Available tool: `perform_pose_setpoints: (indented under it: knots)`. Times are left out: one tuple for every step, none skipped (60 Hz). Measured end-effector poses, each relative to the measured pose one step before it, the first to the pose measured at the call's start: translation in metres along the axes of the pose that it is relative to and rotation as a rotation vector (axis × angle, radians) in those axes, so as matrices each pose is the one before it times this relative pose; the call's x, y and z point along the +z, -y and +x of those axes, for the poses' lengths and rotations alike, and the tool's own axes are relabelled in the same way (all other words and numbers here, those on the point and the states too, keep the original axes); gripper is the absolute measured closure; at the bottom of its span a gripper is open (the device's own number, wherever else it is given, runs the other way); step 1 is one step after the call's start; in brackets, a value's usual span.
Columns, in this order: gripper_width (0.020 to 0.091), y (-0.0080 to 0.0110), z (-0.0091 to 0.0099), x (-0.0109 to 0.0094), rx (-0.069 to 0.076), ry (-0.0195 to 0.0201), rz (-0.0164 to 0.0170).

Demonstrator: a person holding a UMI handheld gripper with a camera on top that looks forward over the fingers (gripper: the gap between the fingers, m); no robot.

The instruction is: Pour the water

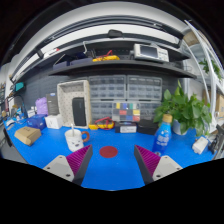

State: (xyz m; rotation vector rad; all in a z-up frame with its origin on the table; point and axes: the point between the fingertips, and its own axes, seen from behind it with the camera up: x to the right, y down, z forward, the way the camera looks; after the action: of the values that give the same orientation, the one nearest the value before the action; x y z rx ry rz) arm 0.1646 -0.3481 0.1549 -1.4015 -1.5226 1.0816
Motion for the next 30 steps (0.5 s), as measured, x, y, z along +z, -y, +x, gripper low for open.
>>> perform_pose_setpoints:
  knots:
    - [0.0244,-0.00612,0.00571,-0.00223,0.0044,-0.01187,-0.00100]
    - [0.0245,-0.00247,0.00764,-0.00301,0.0035,-0.00925,-0.00998]
    - [0.0244,-0.00662,0.00733,-0.00241,0.0018,-0.00991,0.00074]
    - [0.0244,-0.00430,0.00724,-0.00230,0.0019,-0.00882,-0.00397]
    - [0.0244,-0.00391,0.00771,-0.00185,0.0015,-0.00909,-0.00280]
    - [0.0245,-0.00386,0.00813,-0.00150,0.0010,-0.01015,-0.00187]
    - [0.0245,-0.00330,0.00833,-0.00086,0.0010,-0.01088,-0.00152]
    - [0.0246,0.01819,-0.02078,0.01018,-0.0020,-0.01163,-0.00220]
    - [0.0245,-0.01632,0.02298,-0.00272,0.0039,-0.01594,-0.00258]
    - [0.0242,-0.00983,0.02313,-0.00498,-0.0004,-0.01041,0.00264]
    - [0.0241,-0.00269,0.00932,0.00051,-0.0004,-0.01164,0.00020]
    - [0.0247,-0.00230,0.00862,0.00130,-0.0019,-0.00979,-0.00023]
    - [0.0249,-0.00161,0.00814,0.00163,-0.0027,-0.00842,0.00072]
    - [0.0251,-0.00081,0.00771,0.00258,-0.0018,-0.00893,0.00300]
    - [0.0253,-0.00049,0.00711,0.00341,-0.0006,-0.00804,0.00428]
    - [0.0251,-0.00055,0.00597,0.00413,0.0001,-0.00682,0.00412]
    - [0.0250,-0.00064,0.00531,0.00470,0.0011,-0.00448,0.00249]
    - [0.0250,-0.00096,0.00443,0.00549,0.0023,-0.00293,0.00031]
    - [0.0248,-0.00139,0.00399,0.00551,0.0031,-0.00163,-0.00113]
    - [0.0248,-0.00117,0.00318,0.00601,0.0025,-0.00042,-0.00160]
    - [0.0249,-0.00102,0.00273,0.00656,0.0025,0.00053,-0.00080]
    - [0.0249,-0.00077,0.00257,0.00641,0.0023,0.00070,-0.00045]
    - [0.0246,-0.00039,0.00274,0.00635,0.0022,0.00076,0.00059]
    - [0.0248,0.00059,0.00288,0.00621,0.0020,0.00034,-0.00182]
    - [0.0247,0.00010,0.00256,0.00643,0.0022,-0.00050,0.00203]
    - [0.0247,0.00095,0.00205,0.00625,0.0032,0.00061,0.00519]
    - [0.0246,0.00054,0.00146,0.00663,0.0029,0.00111,0.01066]
    - [0.0247,0.00227,0.00132,0.00559,0.0024,0.00313,0.00598]
    - [0.0252,0.00112,0.00130,0.00607,0.0019,0.00203,0.00611]
    - [0.0250,0.00056,0.00132,0.00572,0.0011,0.00066,0.00338]
